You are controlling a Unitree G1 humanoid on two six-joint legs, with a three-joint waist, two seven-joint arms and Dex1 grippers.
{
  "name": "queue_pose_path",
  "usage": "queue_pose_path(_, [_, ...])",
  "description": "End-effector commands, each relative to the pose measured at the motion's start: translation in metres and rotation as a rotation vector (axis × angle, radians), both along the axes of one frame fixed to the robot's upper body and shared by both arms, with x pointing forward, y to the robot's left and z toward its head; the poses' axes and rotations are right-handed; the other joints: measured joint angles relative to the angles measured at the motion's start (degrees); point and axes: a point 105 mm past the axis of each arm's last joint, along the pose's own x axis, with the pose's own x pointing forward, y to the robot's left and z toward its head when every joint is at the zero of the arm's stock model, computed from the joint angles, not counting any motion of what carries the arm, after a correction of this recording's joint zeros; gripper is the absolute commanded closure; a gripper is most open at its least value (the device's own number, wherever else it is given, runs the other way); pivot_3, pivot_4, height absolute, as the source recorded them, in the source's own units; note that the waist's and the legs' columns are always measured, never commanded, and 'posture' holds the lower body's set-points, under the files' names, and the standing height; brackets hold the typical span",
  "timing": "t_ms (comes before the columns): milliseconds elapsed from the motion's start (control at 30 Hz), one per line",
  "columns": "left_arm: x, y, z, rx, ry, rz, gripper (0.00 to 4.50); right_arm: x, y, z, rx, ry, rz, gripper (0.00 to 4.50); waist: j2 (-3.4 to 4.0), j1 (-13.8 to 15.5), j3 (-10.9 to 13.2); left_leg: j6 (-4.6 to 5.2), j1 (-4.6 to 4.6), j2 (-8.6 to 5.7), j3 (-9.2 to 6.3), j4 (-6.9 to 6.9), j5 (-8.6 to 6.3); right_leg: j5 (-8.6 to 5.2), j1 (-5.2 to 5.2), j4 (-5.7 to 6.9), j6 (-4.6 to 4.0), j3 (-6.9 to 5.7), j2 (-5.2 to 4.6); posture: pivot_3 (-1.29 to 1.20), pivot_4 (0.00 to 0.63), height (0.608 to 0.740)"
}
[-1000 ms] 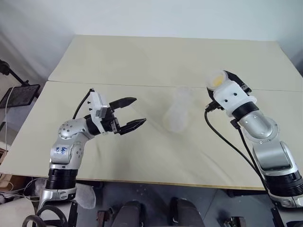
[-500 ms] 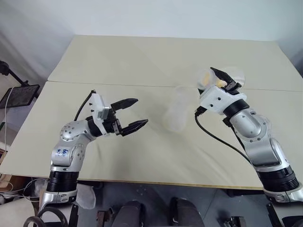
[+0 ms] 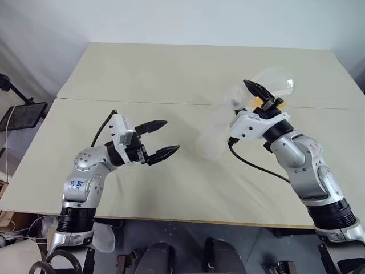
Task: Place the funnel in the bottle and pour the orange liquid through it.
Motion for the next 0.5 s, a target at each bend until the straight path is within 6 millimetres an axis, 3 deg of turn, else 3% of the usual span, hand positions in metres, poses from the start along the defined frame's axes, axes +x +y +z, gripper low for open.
queue_pose_path(33, [-0.0059, -0.0040, 0.0095, -0.018, -0.044, -0.022, 0.00, -0.0082, 0.0020, 0.0221, -0.020, -0.107, 0.015, 2.07, 0.00, -0.1, 0.0, 0.00, 0.00, 0.00, 0.00, 0.00, 0.00, 0.00, 0.00, 0.00, 0.00, 0.00, 0.00, 0.00, 0.150, 0.740])
queue_pose_path(500, [-0.0038, -0.0056, 0.0104, -0.025, -0.049, -0.025, 0.00, -0.0069, -0.0059, 0.0262, -0.126, -0.189, -0.063, 2.07, 0.00, -0.2, 0.0, 0.00, 0.00, 0.00, 0.00, -0.01, 0.00, 0.00, 0.00, -0.01, 0.00, 0.01, 0.00, 0.00, 0.150, 0.740])
